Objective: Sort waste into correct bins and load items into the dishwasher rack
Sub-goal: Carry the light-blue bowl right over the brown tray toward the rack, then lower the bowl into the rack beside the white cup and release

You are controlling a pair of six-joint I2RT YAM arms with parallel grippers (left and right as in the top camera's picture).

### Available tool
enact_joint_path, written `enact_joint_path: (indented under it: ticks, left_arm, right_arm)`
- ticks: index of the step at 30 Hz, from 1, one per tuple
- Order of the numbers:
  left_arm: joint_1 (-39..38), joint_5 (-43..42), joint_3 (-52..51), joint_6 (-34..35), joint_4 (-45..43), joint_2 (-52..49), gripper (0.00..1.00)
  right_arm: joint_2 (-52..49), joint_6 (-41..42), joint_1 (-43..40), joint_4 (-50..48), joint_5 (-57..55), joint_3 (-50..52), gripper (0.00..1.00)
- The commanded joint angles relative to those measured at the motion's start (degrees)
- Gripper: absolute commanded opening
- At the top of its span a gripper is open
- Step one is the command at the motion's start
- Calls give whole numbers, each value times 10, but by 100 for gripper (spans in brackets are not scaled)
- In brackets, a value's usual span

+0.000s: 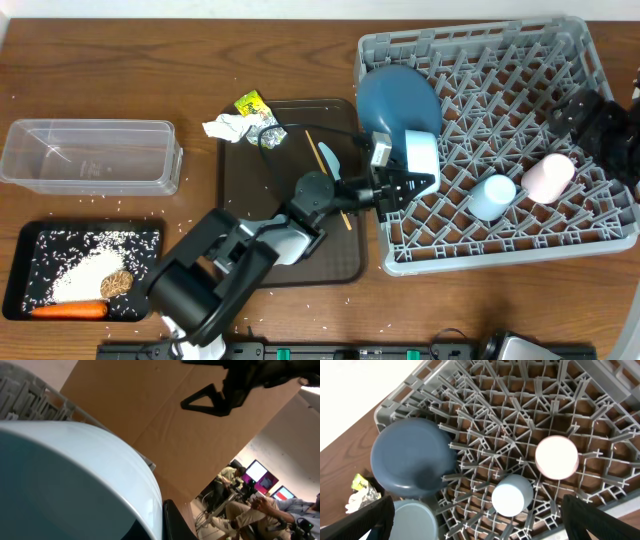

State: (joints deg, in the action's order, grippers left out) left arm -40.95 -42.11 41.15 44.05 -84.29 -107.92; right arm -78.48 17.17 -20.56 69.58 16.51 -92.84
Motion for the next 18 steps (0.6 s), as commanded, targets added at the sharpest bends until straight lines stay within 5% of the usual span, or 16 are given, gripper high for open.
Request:
enact_joint_path:
  ticks: [1, 18]
  left_arm:
    - [-8, 12, 30, 11, -9, -14, 6]
    - [-15, 2, 31, 47, 43, -27, 6]
  right_arm:
    - [2, -20, -4, 5, -2, -2, 99]
    - [2, -27, -4, 18, -2, -2, 99]
